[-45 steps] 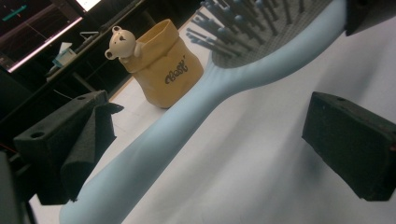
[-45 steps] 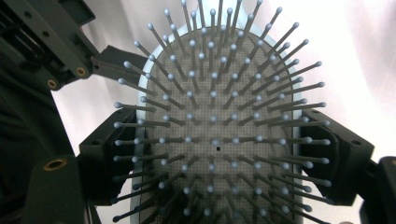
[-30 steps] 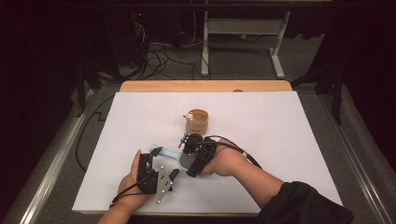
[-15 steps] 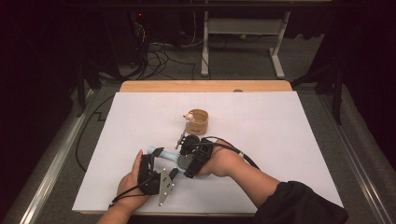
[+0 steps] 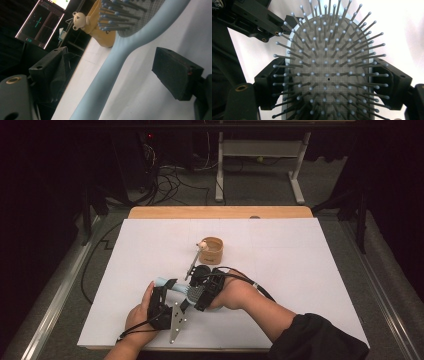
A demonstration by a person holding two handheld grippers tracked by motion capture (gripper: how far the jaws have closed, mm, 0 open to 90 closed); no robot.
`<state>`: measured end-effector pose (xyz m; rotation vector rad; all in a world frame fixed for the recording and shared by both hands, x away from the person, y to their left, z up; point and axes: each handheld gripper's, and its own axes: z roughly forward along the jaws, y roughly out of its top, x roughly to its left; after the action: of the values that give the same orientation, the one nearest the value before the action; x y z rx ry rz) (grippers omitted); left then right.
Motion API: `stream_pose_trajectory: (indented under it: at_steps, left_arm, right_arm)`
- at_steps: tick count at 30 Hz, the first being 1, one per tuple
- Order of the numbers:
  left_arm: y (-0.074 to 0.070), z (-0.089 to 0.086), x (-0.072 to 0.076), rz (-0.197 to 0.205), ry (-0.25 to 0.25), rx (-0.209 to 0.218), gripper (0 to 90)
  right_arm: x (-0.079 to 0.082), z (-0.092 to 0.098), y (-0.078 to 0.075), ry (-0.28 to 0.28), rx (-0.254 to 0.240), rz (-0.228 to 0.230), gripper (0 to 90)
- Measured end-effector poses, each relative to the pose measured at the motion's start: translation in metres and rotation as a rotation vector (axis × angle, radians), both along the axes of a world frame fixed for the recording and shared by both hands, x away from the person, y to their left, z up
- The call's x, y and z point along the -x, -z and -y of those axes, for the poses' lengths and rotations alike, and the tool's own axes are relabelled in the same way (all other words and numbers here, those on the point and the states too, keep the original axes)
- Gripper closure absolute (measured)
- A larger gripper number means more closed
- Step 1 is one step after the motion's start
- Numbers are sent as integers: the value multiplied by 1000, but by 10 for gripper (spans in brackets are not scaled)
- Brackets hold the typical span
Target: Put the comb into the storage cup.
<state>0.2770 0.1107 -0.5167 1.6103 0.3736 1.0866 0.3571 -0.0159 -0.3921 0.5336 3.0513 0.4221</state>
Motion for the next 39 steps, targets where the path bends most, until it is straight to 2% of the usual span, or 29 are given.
stream_pose_trajectory:
  at_steps: [6,10,15,20,26,34,39]
  left_arm:
    - [2,1,1,22,7,-7,198]
    - [3,1,2,17,18,-15,229]
    - [6,1,4,25,33,-59,294]
    - [8,1,4,31,36,-74,359]
    - [11,1,5,48,42,-113,435]
    - [13,1,5,66,40,-138,515]
    - [13,1,5,79,38,-138,580]
  right_arm:
    - [0,-3,1,0,-2,-1,205]
    - [0,-4,1,1,-2,-3,205]
    - [0,-5,0,2,-5,-6,205]
    - [0,-5,0,4,-9,-7,204]
    - [0,-5,0,8,-10,-11,204]
    - [0,-4,-1,15,-17,-26,204]
    - [0,-4,-1,14,-16,-28,204]
